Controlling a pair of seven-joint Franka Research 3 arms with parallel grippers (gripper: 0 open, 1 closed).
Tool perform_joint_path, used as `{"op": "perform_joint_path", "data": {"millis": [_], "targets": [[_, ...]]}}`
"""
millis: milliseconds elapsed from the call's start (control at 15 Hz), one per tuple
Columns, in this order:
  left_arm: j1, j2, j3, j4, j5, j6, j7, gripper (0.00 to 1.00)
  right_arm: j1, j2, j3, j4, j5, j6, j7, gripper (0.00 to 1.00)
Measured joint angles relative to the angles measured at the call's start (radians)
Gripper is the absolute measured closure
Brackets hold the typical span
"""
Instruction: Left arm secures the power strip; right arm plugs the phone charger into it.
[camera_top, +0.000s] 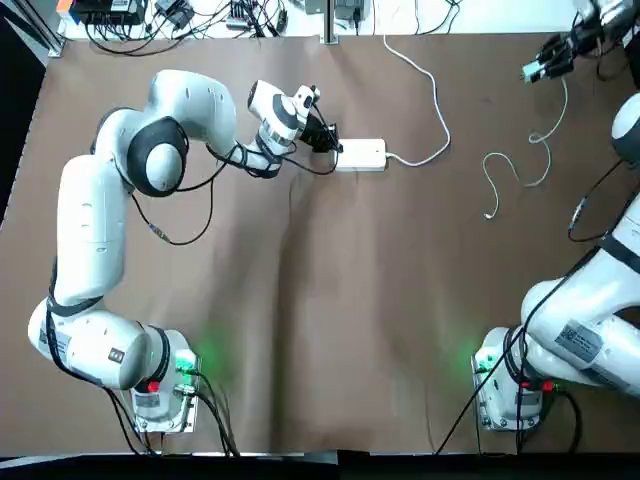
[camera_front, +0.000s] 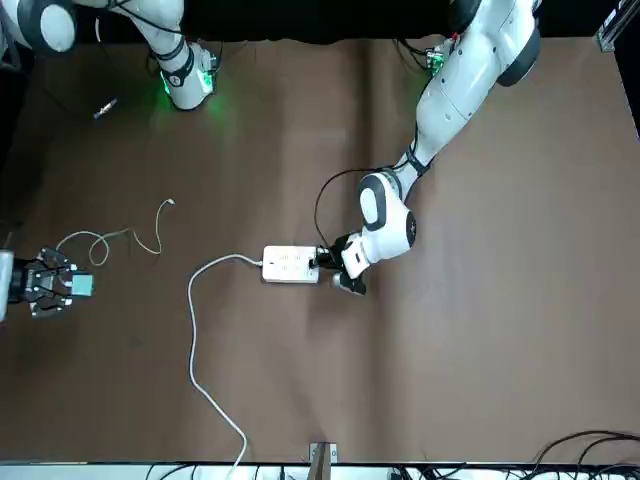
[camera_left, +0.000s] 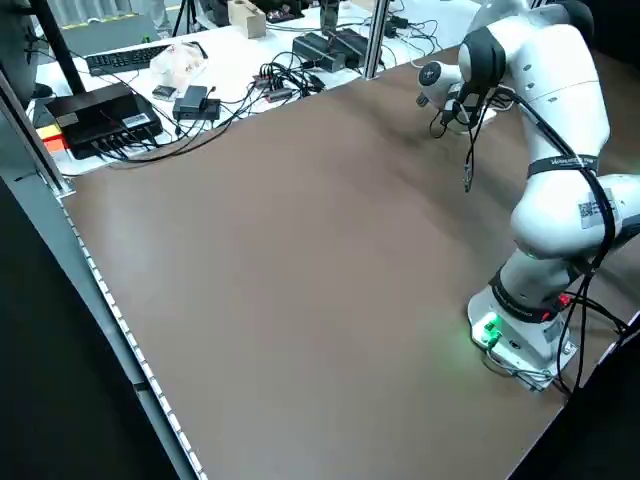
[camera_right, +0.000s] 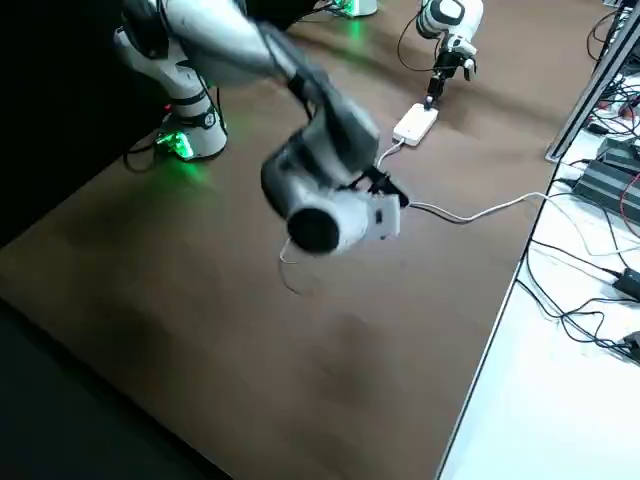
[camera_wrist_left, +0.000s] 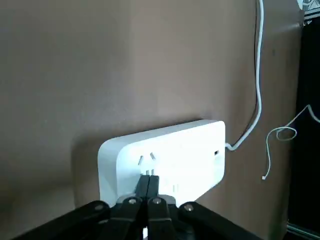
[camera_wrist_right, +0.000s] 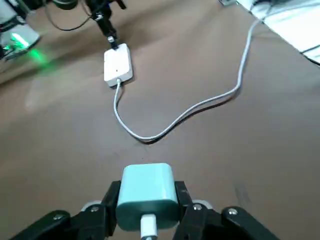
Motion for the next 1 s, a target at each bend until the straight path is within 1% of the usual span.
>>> {"op": "perform_joint_path", "data": {"millis": [200,400,733,933,1000], "targets": [[0.0,0.0,0.0,0.0,0.0,0.0,0.0,0.99,0.053,-0.084,0.0,-0.001,-0.083,0.003,0.208,0.52],[0.0,0.0,0.0,0.0,0.0,0.0,0.0,0.99,0.104,-0.134,0.0,-0.005,-0.144,0.007,0.431,0.52],[0.0,0.0,0.0,0.0,0.0,0.0,0.0,0.99,0.209,-0.178,-0.001,-0.008,-0.252,0.02,0.771,0.52],[0.0,0.0,0.0,0.0,0.0,0.0,0.0,0.99,0.278,-0.193,-0.001,-0.008,-0.293,0.034,0.989,0.52],[0.0,0.0,0.0,0.0,0.0,0.0,0.0,0.99,0.329,-0.199,0.0,-0.007,-0.349,0.04,1.121,0.52]]}}
